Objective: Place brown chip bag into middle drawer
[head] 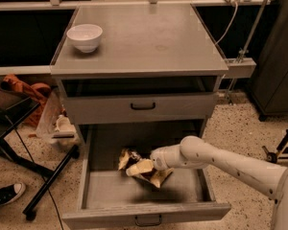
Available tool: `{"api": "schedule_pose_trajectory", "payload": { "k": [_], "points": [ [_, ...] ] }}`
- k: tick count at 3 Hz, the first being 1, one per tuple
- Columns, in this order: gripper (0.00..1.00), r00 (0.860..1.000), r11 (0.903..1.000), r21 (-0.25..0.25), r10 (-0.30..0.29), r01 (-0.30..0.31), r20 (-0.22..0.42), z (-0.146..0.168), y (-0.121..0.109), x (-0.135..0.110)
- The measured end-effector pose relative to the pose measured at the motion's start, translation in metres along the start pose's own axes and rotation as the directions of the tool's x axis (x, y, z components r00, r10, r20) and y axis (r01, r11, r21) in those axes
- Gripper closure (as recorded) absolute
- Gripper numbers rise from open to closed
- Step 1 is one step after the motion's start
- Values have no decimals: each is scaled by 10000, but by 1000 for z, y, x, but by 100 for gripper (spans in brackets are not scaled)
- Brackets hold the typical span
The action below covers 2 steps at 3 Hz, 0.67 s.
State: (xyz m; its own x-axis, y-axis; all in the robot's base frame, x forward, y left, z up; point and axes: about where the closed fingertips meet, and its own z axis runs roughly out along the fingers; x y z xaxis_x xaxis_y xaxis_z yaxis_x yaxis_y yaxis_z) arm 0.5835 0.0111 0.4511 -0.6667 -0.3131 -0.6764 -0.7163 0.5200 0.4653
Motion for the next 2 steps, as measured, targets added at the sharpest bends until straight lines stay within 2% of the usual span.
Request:
{"api": "schedule_pose_trajectory", "payload": {
  "k": [1, 2],
  "points": [
    [0, 9999, 10000, -29, 25, -24, 146, -18, -2, -3],
    [0, 9995, 9989, 450, 115, -128, 289, -64, 2, -9]
  ]
}}
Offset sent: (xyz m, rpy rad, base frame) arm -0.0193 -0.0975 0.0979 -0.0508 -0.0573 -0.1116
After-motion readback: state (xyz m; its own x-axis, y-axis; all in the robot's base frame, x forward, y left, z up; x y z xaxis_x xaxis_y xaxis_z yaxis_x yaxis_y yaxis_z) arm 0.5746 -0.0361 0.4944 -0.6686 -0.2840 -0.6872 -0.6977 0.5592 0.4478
